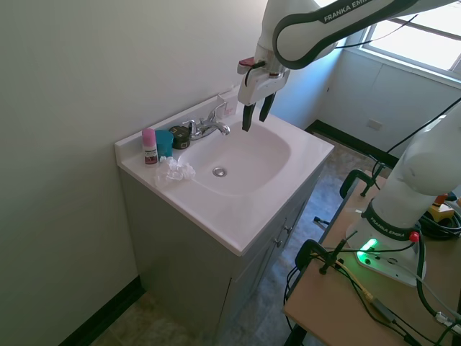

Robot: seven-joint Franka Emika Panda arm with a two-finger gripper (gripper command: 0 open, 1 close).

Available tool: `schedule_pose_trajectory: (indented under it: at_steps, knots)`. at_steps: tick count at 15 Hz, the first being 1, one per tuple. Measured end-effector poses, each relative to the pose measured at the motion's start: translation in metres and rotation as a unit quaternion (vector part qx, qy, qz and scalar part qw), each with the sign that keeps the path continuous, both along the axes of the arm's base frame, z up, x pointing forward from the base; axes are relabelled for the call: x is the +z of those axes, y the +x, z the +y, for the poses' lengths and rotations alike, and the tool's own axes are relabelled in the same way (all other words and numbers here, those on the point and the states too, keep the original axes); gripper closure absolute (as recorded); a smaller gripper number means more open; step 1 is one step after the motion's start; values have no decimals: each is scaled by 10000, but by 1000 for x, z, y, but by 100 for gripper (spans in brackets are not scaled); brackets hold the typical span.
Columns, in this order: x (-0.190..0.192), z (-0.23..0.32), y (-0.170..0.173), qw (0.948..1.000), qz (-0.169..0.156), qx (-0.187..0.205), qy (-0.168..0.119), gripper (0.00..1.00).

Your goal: Throw the tissue in the trash bin

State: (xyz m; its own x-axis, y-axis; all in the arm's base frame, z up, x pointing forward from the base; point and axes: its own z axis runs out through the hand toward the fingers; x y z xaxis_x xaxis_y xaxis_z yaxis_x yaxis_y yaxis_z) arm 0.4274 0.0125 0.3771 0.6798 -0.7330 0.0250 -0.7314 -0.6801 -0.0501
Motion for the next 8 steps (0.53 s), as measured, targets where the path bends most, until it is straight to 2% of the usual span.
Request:
schedule_pose_trajectory:
  at_steps: [4,8]
  knots:
    - [-5,10,-1,9999,84,138,-38,0]
    - [-12,68,3,9986,-90,457,-248,0]
